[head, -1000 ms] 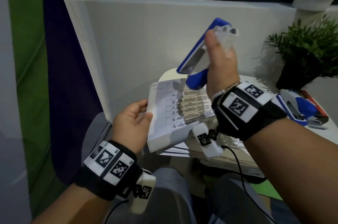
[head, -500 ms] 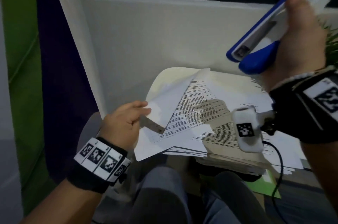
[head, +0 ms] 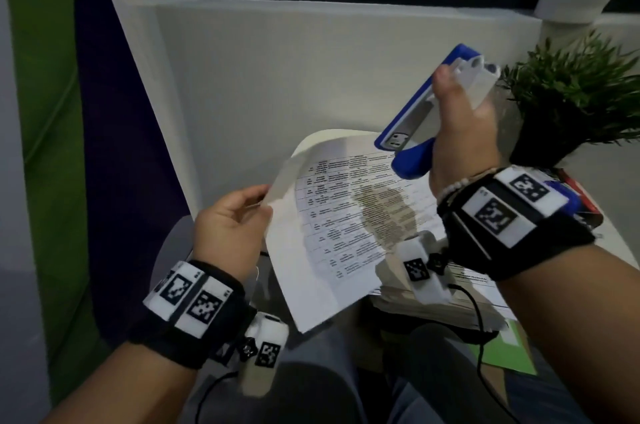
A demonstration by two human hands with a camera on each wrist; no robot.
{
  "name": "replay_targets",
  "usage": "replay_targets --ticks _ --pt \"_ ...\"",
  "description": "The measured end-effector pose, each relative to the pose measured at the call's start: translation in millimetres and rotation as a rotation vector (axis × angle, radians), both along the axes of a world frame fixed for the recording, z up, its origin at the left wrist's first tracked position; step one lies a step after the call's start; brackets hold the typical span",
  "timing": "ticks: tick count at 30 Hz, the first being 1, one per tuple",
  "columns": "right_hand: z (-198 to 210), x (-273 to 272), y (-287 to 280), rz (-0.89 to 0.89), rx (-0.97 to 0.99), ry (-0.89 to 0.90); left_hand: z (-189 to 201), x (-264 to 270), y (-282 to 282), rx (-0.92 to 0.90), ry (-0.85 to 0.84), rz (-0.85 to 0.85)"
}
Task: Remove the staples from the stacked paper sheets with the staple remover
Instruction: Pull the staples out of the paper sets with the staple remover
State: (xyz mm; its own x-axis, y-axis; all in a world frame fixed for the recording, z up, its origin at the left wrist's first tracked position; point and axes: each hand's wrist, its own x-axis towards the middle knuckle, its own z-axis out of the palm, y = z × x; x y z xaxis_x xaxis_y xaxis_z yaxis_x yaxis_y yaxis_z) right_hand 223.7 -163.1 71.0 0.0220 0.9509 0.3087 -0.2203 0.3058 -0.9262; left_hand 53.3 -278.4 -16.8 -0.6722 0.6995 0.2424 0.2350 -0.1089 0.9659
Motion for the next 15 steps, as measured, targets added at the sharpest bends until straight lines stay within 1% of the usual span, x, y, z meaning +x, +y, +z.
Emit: replay_targets --ticks 2,4,9,15 --pt "-2.0 -6.8 -2.0 0.012 0.021 -0.037 2.3 3.7 0.5 -0.008 -0.062 -0.016" --pt "-2.9 -14.7 -3.2 0.028 0.053 -0.068 3.4 7.3 -1.2 0.005 -0.086 -0.052" --pt "0.7 -32.9 -4.1 0.054 0.163 -0.144 5.3 17.1 -4.0 0.007 -0.098 -0.14" --pt "-5.0 -43.2 -5.5 0.143 0.17 -0.2 11.1 25.8 -10.2 0.007 -0.081 -0.199"
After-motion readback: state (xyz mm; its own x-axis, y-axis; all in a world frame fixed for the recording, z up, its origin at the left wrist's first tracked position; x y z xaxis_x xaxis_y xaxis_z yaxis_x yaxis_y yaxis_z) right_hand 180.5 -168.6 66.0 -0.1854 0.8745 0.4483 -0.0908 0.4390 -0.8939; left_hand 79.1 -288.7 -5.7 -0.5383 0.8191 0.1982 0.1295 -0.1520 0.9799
